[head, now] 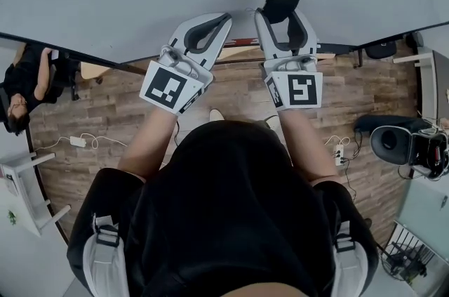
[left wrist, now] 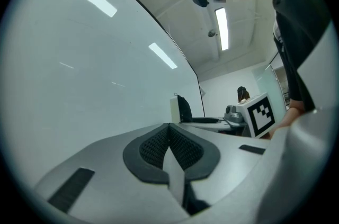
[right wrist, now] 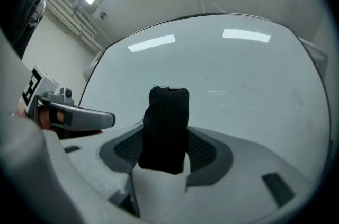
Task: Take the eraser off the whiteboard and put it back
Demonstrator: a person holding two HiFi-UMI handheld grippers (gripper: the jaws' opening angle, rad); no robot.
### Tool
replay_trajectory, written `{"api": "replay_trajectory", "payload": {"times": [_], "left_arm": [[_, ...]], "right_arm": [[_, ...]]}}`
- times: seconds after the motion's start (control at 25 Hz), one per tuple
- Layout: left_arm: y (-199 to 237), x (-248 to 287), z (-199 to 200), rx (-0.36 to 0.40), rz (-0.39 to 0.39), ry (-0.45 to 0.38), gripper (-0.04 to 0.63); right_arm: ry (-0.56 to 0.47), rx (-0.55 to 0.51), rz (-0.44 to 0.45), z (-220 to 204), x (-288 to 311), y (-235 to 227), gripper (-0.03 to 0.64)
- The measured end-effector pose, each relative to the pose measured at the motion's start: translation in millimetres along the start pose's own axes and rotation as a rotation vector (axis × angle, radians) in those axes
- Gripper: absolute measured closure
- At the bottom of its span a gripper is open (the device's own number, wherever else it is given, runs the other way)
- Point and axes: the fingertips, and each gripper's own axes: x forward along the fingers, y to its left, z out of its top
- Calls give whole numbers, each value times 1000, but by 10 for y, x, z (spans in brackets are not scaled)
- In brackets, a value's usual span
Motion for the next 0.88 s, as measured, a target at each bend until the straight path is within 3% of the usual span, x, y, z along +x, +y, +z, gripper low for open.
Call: {"api": "replay_trajectory", "payload": {"times": [0.24,0.88], "left_arm": [[5,8,-3,-3,-7,-3,601],[-5,38,16,-5,-35,-12,601]], "right_arm": [[1,-30,-85,-8,49,-100,390],[0,-15,-130,4,93,-76,390]]}}
